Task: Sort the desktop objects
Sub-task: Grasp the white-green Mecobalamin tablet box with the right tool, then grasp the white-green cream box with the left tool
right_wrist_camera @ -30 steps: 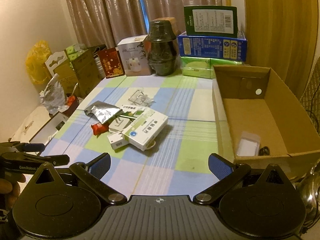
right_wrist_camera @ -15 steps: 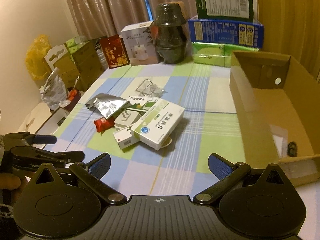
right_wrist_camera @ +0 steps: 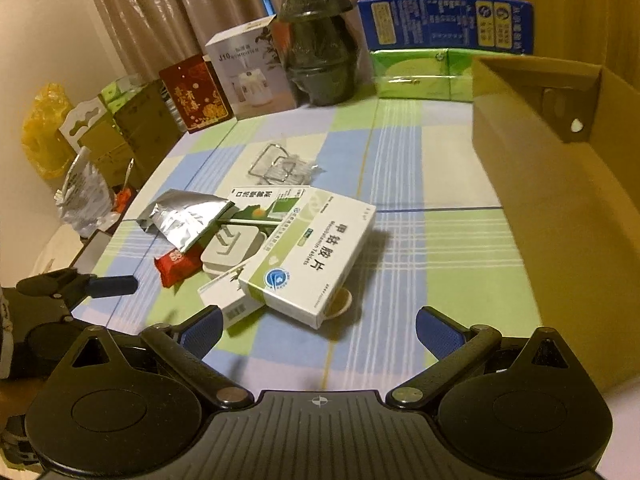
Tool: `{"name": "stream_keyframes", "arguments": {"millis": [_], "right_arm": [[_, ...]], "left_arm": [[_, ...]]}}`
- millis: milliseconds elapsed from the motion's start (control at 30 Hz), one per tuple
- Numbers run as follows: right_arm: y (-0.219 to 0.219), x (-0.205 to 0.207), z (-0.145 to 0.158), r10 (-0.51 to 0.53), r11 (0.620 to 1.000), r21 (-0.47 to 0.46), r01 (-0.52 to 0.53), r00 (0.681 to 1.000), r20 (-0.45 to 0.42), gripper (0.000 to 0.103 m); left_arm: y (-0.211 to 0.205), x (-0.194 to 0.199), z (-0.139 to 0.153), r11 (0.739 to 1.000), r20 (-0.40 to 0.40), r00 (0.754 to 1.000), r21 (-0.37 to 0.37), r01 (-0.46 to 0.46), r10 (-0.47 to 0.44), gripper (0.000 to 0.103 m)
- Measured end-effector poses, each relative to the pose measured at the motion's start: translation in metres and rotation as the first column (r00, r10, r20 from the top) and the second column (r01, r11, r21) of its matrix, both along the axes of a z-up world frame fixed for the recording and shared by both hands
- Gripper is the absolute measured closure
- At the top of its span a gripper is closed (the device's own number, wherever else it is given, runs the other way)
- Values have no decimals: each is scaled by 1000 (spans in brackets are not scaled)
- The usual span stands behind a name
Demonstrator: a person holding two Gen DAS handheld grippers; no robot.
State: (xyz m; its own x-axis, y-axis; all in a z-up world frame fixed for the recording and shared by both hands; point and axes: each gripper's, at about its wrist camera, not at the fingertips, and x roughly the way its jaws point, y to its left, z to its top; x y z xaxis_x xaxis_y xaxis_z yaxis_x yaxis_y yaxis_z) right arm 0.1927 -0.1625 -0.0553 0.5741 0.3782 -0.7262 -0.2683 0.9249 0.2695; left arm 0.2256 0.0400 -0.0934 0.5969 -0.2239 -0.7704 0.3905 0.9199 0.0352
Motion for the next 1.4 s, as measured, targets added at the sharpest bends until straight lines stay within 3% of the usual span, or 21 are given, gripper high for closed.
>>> {"name": "stream_keyframes", "arguments": {"millis": [333,467,700,867,1033,1100,1167,1400], "right_arm": [[28,43,-27,2,1000,8,-2,1000,-21,3],[35,55,-37,6,1000,13,-5,999,-46,15],[28,49,-36,28,999,-37,-29,999,-30,30],[10,31,-34,12,996,-88,-14,1000,-24,32],[-4,11,-29,6,988,-154,-4,1000,12,33],[-9,2,-29,3,984,-178,1,1000,27,33],[-14,-8,-29,0,981,-192,6,1000,29,33],[-32,-39,-34,-34,974,-223,37,999,18,33]], "left_arm": [[4,24,-18,996,-28,997,-40,75,-77,9],[2,24,-23,994,-17,994,-20,108,-108,9],[-7,26,-19,990,11,991,-54,133,-132,15],[-24,28,-19,983,31,985,-52,173,-172,17],[-39,29,-31,978,13,978,-5,207,-207,42],[-42,28,-33,979,16,979,17,203,-203,58],[-44,26,-33,980,24,980,22,198,-198,67],[-48,1,-25,987,5,988,48,151,-151,70]]}}
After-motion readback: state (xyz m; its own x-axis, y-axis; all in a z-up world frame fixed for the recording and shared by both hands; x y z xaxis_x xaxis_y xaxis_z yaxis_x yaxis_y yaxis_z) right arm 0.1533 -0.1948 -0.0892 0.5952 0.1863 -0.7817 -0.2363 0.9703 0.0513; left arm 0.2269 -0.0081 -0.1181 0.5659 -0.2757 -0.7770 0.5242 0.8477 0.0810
